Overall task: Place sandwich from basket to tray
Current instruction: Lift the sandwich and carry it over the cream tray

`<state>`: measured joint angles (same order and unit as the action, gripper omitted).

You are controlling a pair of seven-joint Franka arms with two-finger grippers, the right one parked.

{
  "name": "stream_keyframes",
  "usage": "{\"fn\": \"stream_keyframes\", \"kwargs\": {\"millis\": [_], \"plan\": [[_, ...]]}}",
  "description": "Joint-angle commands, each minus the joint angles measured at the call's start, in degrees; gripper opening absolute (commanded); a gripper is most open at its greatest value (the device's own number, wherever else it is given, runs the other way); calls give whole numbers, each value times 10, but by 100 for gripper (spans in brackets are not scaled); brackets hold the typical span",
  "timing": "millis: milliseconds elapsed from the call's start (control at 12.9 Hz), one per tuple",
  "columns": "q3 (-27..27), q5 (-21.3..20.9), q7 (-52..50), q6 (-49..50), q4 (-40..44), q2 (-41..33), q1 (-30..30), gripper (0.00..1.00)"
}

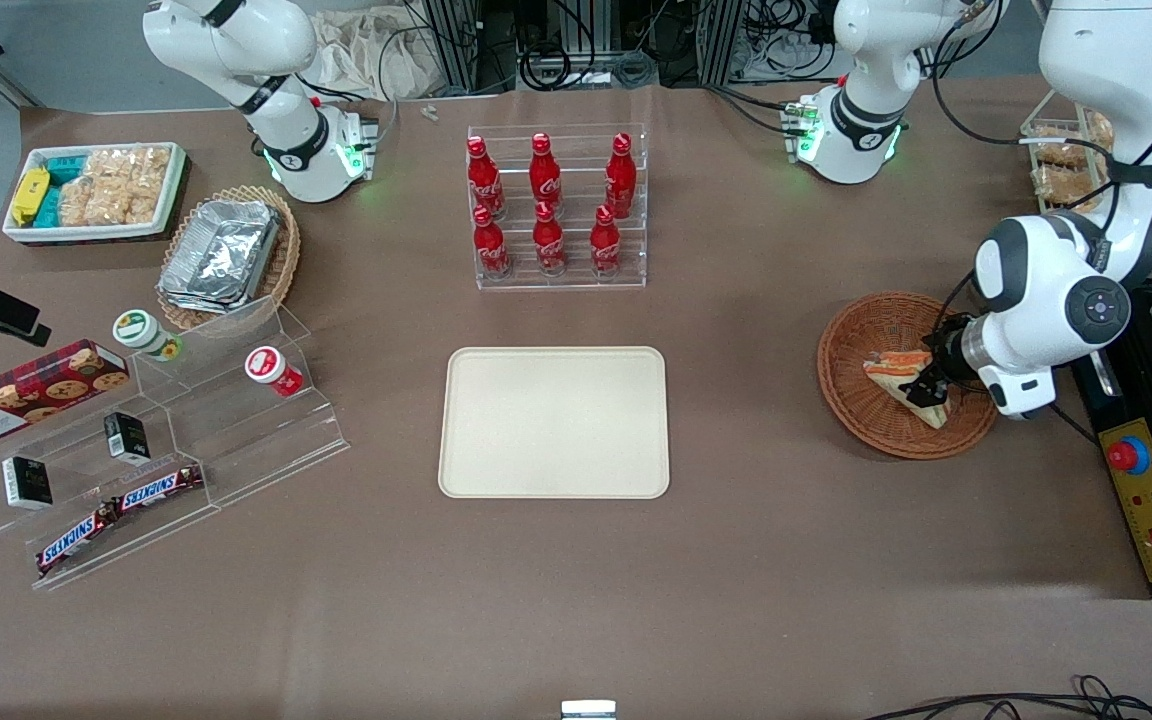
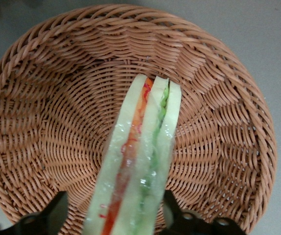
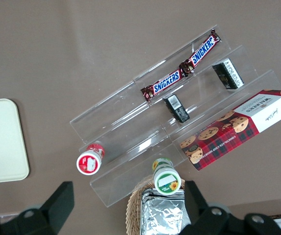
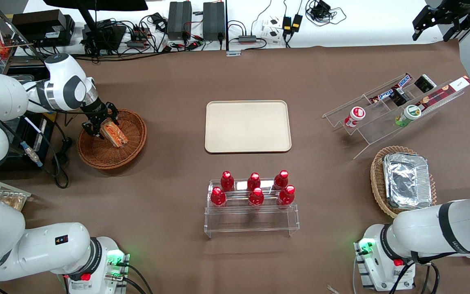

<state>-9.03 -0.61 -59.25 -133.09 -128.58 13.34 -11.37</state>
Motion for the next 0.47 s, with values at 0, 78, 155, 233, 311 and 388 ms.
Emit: {"fn": "stream_keyframes", "kwargs": {"millis": [0,78,155,233,311,388], "plan": [[-2,-10,-24,-7,-8,-12,0,0],[-2,-10,-28,-7,-5,-19,-1,0],[-3,-9,-29,-5,-2,-24,-1,0],[-4,-9,-30,1,0,-35,-1,0],[-6,-9,-29,14,3,-51,2,0],[-11,-10,-20,40,14,-71,5,0]]}}
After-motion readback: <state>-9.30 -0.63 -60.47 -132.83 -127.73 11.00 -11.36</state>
